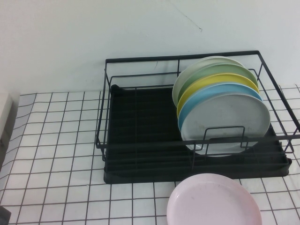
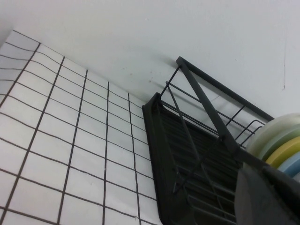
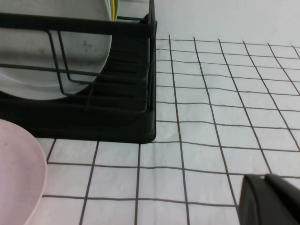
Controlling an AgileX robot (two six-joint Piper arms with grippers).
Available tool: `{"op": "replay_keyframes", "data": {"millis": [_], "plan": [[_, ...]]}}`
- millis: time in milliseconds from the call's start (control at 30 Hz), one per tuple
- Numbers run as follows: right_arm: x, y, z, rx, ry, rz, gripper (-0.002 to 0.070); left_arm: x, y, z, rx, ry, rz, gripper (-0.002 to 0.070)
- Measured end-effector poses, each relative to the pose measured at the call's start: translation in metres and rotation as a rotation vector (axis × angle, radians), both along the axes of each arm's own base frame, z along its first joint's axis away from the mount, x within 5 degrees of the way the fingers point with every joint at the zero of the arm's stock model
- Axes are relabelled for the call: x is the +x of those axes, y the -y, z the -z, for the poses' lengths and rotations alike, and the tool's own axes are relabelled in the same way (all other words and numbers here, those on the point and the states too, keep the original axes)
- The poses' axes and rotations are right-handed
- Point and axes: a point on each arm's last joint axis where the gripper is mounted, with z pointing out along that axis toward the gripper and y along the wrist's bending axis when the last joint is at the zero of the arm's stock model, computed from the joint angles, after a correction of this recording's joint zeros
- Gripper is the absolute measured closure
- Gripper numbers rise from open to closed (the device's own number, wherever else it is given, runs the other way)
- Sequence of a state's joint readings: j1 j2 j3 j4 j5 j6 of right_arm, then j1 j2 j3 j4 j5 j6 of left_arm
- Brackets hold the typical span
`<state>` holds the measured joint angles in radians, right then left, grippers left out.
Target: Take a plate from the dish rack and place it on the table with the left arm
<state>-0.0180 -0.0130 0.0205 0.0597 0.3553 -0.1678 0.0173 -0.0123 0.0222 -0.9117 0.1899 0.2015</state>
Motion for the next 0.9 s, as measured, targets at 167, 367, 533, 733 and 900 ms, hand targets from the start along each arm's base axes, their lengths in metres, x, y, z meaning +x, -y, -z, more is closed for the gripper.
{"op": "replay_keyframes", "data": {"millis": [167, 367, 533, 733, 900], "plan": [[0.0, 0.0, 0.0, 0.0, 0.0, 0.0, 0.0678, 0.0, 0.0, 0.0, -0.015, 0.001, 0.001, 0.0678], [0.0, 0.0, 0.0, 0.0, 0.0, 0.0, 0.0678, 0.002, 0.01, -0.001, -0.01, -0.122, 0.118, 0.0678], [0.0, 0.0, 0.0, 0.0, 0.0, 0.0, 0.0678, 0.013, 0.021, -0.046, 0.114, -0.188, 0.275, 0.0678], [0.0, 0.0, 0.0, 0.0, 0.0, 0.0, 0.0678, 0.048, 0.032, -0.091, 0.258, -0.283, 0.486, 0.0678], [0.0, 0.0, 0.0, 0.0, 0.0, 0.0, 0.0678, 0.095, 0.039, -0.112, 0.35, -0.292, 0.64, 0.0678]]}}
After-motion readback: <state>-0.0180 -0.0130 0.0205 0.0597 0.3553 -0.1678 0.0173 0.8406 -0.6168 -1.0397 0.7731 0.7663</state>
